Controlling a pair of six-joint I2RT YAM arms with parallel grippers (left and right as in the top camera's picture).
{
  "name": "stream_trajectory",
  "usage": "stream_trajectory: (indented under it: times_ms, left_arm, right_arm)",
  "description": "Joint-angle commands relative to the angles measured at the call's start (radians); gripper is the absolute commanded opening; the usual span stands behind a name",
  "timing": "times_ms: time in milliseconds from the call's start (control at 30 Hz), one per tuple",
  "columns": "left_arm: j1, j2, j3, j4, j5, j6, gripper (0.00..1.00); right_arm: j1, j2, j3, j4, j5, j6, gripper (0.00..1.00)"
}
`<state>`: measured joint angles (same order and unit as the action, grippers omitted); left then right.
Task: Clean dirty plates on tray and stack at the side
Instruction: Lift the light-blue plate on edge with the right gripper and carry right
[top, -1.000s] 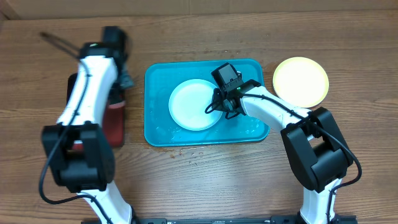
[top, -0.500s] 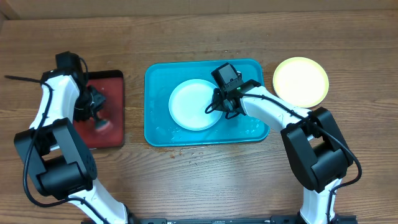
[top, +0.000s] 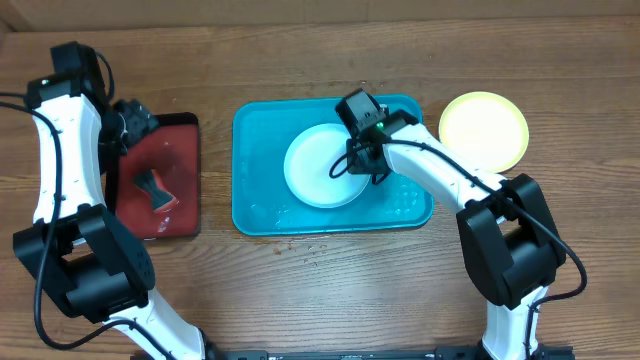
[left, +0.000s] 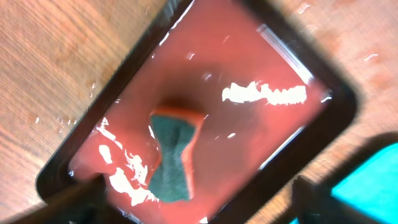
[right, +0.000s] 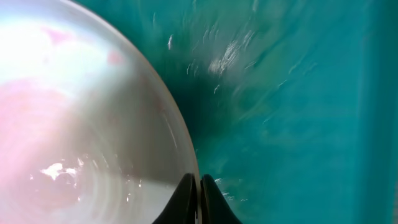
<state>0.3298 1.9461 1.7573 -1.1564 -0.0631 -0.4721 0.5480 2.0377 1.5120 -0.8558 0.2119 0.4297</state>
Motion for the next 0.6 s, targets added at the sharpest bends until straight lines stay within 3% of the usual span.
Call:
stream_trajectory:
  times_ms: [0, 133, 333, 567]
  left_arm:
    - [0.003, -0.018, 0.024, -0.01, 0.038, -0.001, 1.0]
    - [0.003, -0.017, 0.023, -0.009, 0.038, -0.002, 1.0]
    - [0.003, -0.017, 0.023, -0.009, 0.038, -0.003, 1.0]
    - [0.003, -0.017, 0.023, -0.009, 0.038, -0.003, 1.0]
  right_arm:
    - [0.051, -0.039, 0.148, -0.084, 0.283, -0.133, 0.04]
    - [0.108, -0.047, 0.272, -0.169, 0.437, -0.283, 0.04]
    - [0.193, -0.047, 0.378, -0.228, 0.806, -0.336, 0.04]
    - [0.283, -0.048, 0.388, -0.222, 1.176, -0.695, 0.04]
